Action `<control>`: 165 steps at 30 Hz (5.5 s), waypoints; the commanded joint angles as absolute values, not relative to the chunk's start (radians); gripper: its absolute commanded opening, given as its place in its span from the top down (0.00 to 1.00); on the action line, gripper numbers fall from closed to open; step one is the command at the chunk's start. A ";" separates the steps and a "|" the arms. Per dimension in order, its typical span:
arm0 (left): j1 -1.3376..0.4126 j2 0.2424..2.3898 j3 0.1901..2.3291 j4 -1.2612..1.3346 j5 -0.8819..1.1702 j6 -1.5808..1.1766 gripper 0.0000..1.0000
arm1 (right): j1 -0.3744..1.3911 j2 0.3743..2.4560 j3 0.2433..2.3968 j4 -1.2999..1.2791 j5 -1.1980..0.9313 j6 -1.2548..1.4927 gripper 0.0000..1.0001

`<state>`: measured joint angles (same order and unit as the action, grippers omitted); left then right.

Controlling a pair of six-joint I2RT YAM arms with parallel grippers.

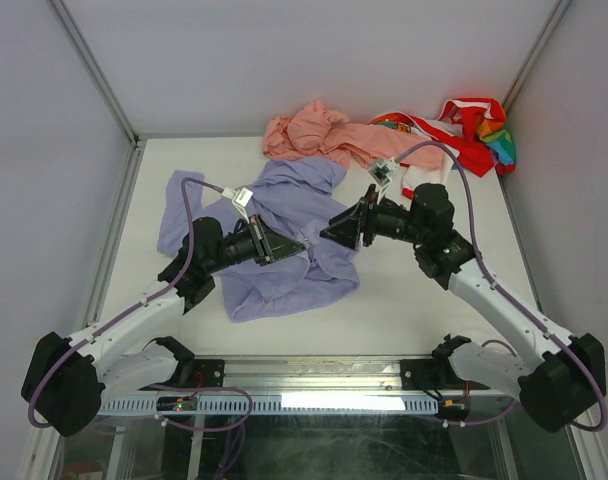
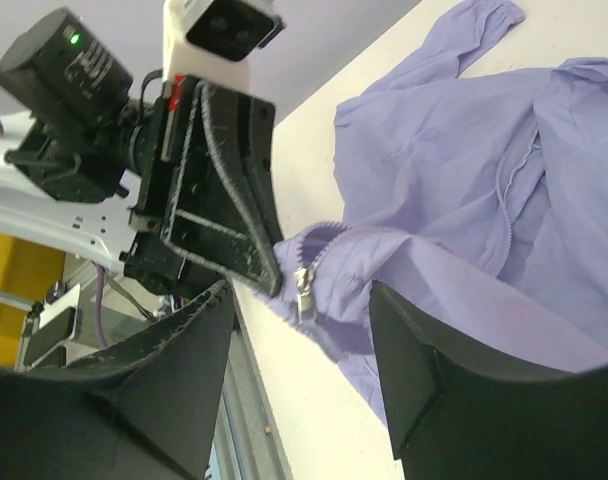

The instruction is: Zip up the jacket

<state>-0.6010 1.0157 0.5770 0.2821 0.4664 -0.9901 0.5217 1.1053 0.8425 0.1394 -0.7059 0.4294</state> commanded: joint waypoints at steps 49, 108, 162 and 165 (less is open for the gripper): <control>-0.714 0.994 0.731 -0.101 0.422 -0.618 1.00 | 0.653 1.451 1.301 -0.327 -0.701 0.202 1.00; -0.682 1.216 0.843 0.126 0.169 -0.691 0.83 | 0.666 1.400 1.234 -0.108 -0.526 0.469 1.00; -0.695 0.719 0.937 -0.538 -0.291 -0.481 0.21 | 0.106 0.803 1.055 -0.468 -0.137 0.142 0.01; -0.696 0.641 0.954 -0.552 -0.339 -0.447 0.15 | 0.107 0.704 1.024 -0.495 -0.074 0.130 0.01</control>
